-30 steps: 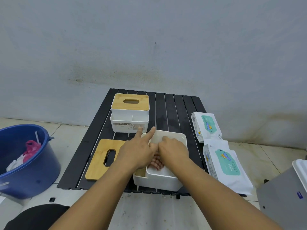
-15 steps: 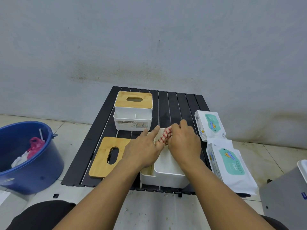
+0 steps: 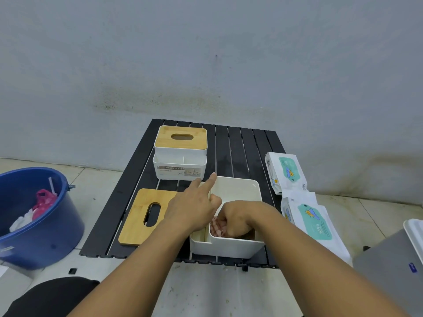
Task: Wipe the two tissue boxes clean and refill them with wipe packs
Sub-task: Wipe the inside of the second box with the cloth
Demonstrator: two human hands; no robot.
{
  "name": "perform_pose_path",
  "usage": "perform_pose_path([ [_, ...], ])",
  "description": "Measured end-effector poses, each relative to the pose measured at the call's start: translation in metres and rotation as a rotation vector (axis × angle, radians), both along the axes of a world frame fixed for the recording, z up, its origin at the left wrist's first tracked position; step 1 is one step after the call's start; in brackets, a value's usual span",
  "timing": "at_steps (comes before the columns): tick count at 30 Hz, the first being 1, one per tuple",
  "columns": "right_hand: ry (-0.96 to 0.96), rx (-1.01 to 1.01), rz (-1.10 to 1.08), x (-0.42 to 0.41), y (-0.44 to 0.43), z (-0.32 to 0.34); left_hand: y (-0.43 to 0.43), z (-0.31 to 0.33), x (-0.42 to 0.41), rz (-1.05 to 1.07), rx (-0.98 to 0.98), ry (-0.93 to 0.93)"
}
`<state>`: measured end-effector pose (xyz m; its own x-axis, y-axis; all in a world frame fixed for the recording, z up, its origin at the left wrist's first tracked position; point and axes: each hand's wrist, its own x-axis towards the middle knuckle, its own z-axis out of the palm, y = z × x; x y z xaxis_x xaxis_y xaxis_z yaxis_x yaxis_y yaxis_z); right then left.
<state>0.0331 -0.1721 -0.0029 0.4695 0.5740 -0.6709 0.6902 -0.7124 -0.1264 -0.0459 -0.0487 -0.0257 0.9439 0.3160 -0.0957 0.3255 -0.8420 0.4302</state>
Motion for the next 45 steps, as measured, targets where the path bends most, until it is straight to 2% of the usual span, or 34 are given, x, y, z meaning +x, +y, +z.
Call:
perform_pose_path([
  [2,-0.161,0.056,-0.029,0.004,0.005,-0.003,0.002,0.000,0.001,-0.014,-0.013,0.006],
  [4,-0.321,0.245,-0.094,0.008,0.007,-0.007,0.004,-0.002,0.001,-0.018,-0.016,0.003],
  [7,-0.450,0.366,-0.109,0.011,0.010,-0.021,0.005,-0.002,0.001,-0.006,-0.021,0.002],
  [9,-0.388,0.272,-0.059,0.010,0.010,-0.021,0.004,-0.002,0.002,0.008,-0.025,-0.002],
  [13,-0.058,0.011,0.104,0.005,0.004,-0.003,0.001,-0.002,0.004,0.023,-0.001,-0.005],
  [15,-0.077,-0.059,0.110,0.003,0.001,-0.002,0.001,-0.001,0.004,0.004,-0.004,-0.003],
  [17,-0.196,-0.086,0.092,0.005,0.006,-0.007,0.002,0.000,0.005,0.004,-0.011,-0.001],
  [21,-0.401,0.195,-0.068,0.011,0.010,-0.012,0.007,0.003,0.003,0.050,-0.065,-0.008],
  [23,-0.456,0.311,-0.078,0.015,0.008,-0.018,0.008,0.008,0.000,0.069,-0.057,-0.008],
  [26,-0.463,0.431,-0.103,0.016,0.001,-0.016,0.012,0.014,0.001,0.108,-0.025,-0.014],
  [29,-0.431,0.556,-0.227,0.018,-0.011,0.004,0.015,0.016,0.005,0.130,-0.059,-0.034],
  [32,-0.352,0.803,-0.398,0.020,-0.030,0.031,0.018,0.019,0.008,0.171,-0.098,-0.050],
  [35,-0.136,1.118,-0.692,0.017,-0.049,0.042,0.025,0.021,0.006,0.187,-0.087,0.019],
  [38,0.063,1.250,-0.881,0.015,-0.057,0.038,0.029,0.025,-0.001,0.184,-0.097,0.103],
  [41,0.002,1.298,-0.850,0.012,-0.055,0.037,0.028,0.029,-0.006,0.183,-0.139,0.095],
  [45,-0.303,1.312,-0.625,-0.011,-0.047,0.035,0.029,0.027,-0.008,0.179,-0.262,0.064],
])
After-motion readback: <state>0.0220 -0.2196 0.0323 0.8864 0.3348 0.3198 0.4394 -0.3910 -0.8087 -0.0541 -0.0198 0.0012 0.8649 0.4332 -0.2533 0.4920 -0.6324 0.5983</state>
